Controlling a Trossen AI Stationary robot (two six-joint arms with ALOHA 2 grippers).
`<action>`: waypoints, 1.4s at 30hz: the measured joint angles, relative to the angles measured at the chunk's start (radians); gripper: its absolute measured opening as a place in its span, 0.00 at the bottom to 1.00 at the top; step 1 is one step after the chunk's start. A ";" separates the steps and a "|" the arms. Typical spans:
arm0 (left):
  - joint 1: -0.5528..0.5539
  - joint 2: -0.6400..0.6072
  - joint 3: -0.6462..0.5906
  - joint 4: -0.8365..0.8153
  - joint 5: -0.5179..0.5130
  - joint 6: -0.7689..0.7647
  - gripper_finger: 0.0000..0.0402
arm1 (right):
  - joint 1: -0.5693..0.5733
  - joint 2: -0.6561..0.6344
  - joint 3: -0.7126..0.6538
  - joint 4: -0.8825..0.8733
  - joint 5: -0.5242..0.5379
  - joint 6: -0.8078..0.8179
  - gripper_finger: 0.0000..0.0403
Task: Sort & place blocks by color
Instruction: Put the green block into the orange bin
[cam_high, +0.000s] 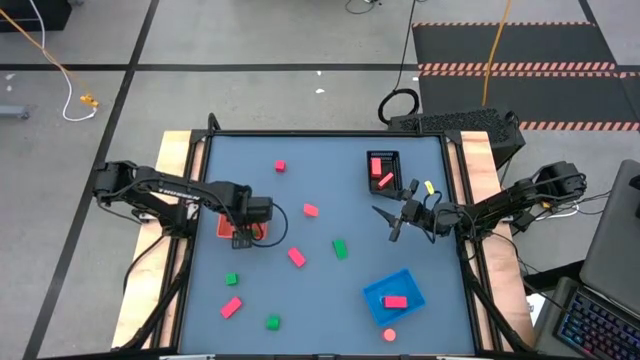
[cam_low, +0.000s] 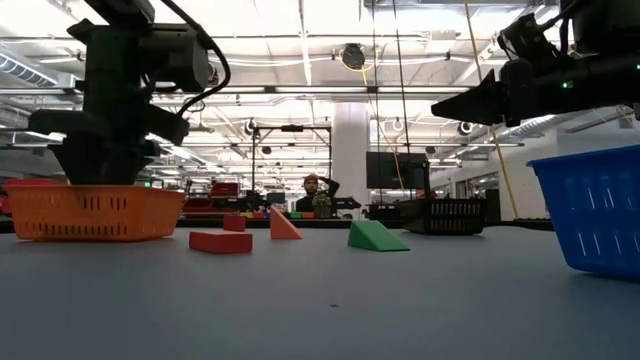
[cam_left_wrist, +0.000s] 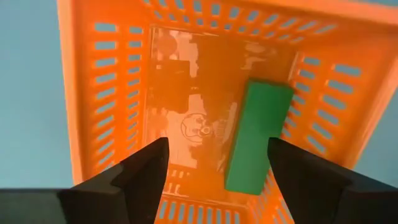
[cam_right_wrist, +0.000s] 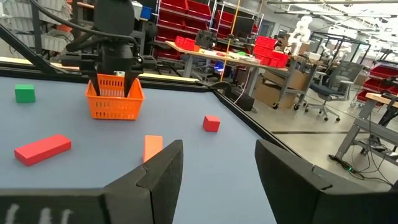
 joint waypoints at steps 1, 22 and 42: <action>0.000 0.000 0.008 -0.001 0.000 -0.006 0.67 | 0.000 0.000 0.000 0.000 0.000 0.000 0.49; -0.273 0.000 0.256 -0.239 0.264 -0.498 0.57 | 0.000 0.000 0.000 0.009 -0.002 0.012 0.49; -0.659 0.145 0.237 -0.074 0.155 -0.661 0.57 | 0.003 0.000 0.000 0.009 -0.003 0.038 0.49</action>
